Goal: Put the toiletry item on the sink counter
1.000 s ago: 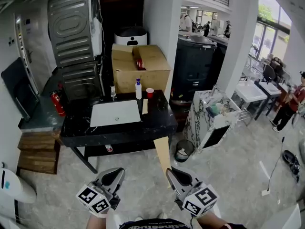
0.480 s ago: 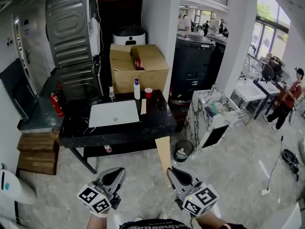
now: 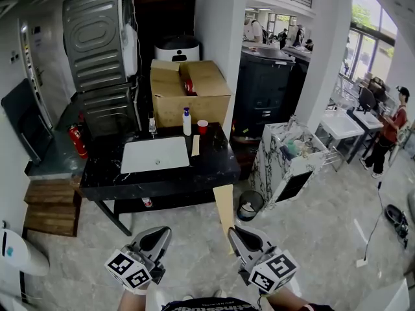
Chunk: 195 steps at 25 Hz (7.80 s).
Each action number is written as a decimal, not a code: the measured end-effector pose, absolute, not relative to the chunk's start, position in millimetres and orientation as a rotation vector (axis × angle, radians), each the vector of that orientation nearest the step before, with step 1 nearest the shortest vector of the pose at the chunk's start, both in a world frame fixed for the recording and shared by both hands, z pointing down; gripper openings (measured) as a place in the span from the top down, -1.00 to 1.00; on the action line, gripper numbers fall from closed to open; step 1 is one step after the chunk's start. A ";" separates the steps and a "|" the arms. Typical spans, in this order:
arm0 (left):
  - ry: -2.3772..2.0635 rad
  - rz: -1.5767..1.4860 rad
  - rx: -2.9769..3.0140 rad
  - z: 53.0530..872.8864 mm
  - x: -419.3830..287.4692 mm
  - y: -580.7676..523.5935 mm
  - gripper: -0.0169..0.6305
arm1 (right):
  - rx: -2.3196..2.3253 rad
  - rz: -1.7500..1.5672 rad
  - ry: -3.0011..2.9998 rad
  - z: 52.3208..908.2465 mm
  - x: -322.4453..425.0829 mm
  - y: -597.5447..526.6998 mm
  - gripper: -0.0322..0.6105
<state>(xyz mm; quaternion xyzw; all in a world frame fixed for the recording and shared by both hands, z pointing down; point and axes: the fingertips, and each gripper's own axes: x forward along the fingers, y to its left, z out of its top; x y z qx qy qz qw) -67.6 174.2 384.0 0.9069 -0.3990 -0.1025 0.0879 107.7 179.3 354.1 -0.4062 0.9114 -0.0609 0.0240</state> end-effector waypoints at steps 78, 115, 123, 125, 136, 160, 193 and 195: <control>-1.130 -0.277 2.713 423.8 -78.7 -323.0 0.91 | -1.398 -0.293 2.832 385.5 84.5 -321.0 0.74; -1.015 -0.024 2.545 548.7 -34.1 -505.3 0.91 | -1.704 -1.336 2.852 699.5 114.0 -563.6 0.74; -1.016 -0.027 2.526 553.7 -36.7 -501.1 0.91 | -1.716 -1.380 2.826 705.9 115.4 -568.9 0.71; -1.014 -0.026 2.526 552.9 -36.3 -498.0 0.90 | -1.719 -1.373 2.822 705.0 115.5 -568.7 0.70; -1.050 -0.026 2.537 537.5 -46.3 -470.3 0.91 | -1.722 -1.236 2.782 673.2 123.9 -565.5 0.45; -1.174 -0.209 2.727 434.3 -92.0 -293.2 0.90 | -1.291 -0.383 2.762 417.6 65.8 -348.9 0.77; -1.268 -0.233 2.792 403.6 -129.4 -212.4 0.91 | -1.191 -0.209 2.864 385.9 0.2 -230.2 0.77; -1.257 -0.228 2.804 403.1 -128.4 -212.7 0.91 | -1.192 -0.211 2.862 385.4 0.3 -230.6 0.77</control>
